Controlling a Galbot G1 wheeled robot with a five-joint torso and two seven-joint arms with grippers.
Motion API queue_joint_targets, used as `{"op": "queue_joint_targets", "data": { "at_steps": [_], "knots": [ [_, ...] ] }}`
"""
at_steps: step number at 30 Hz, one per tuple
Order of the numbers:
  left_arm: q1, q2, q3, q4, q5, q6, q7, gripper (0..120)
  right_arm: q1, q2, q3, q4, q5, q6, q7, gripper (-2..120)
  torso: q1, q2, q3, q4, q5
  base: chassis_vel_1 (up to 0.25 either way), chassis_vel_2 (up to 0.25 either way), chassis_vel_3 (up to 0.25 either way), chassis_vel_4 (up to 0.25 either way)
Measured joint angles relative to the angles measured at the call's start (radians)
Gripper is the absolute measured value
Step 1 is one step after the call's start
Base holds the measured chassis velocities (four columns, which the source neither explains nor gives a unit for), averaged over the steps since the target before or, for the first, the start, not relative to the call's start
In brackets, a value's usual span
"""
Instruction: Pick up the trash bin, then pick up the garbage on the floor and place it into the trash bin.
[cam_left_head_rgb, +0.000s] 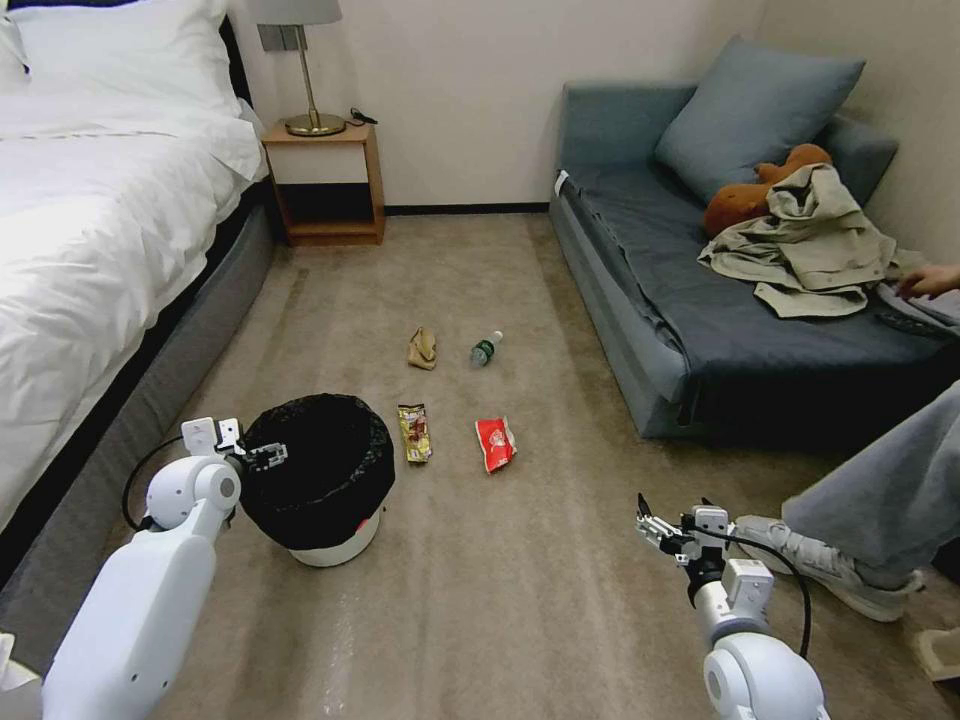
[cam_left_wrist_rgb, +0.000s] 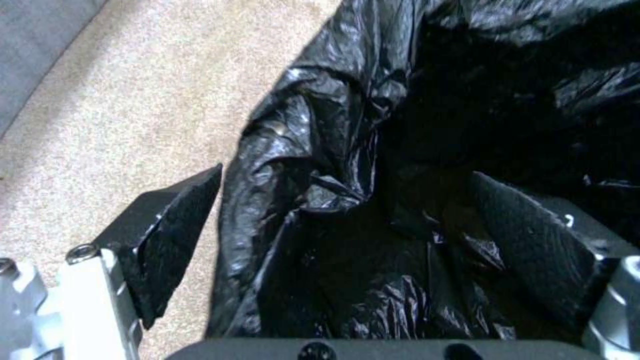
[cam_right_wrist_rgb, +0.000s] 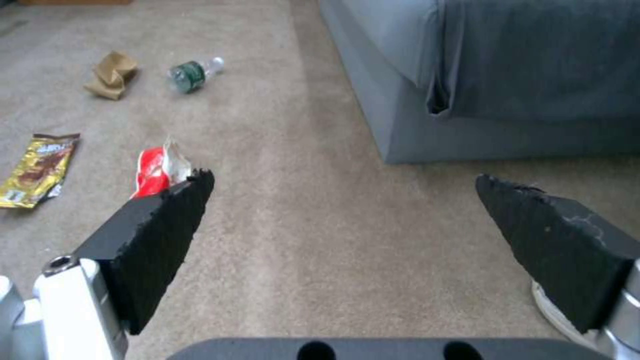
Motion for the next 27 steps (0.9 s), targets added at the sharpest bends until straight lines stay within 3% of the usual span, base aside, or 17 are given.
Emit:
{"op": "queue_joint_targets", "data": {
  "at_steps": [5,16,18,21,27],
  "knots": [
    [-0.012,-0.008,0.007,0.029,0.031,-0.001,0.012,86,0.005,0.002,-0.004,-0.003,-0.002,-0.001,0.000,100,0.000,0.000,0.000,0.0001,0.0002,0.000,0.000,0.000,0.000],
    [-0.011,-0.013,0.008,0.058,0.073,-0.009,0.040,43,0.006,0.005,-0.012,-0.001,0.006,-0.003,0.003,100,0.000,0.000,0.000,0.0005,0.0008,0.000,0.000,0.000,0.000],
    [-0.011,-0.013,0.008,0.058,0.073,-0.009,0.040,43,0.006,0.005,-0.012,-0.001,0.006,-0.003,0.003,100,0.000,0.000,0.000,0.0005,0.0008,0.000,0.000,0.000,0.000],
    [0.007,-0.008,0.000,0.043,0.094,-0.016,0.071,20,-0.002,0.005,-0.014,0.008,0.007,-0.005,0.003,100,0.000,0.000,0.000,0.0000,0.0001,0.000,0.000,0.000,0.000],
    [0.040,-0.006,-0.015,0.012,0.130,-0.036,0.107,16,-0.005,0.008,-0.016,0.013,0.007,-0.007,0.003,100,0.000,0.000,0.000,0.0000,-0.0003,0.000,0.000,0.000,0.000]
  ]
}}
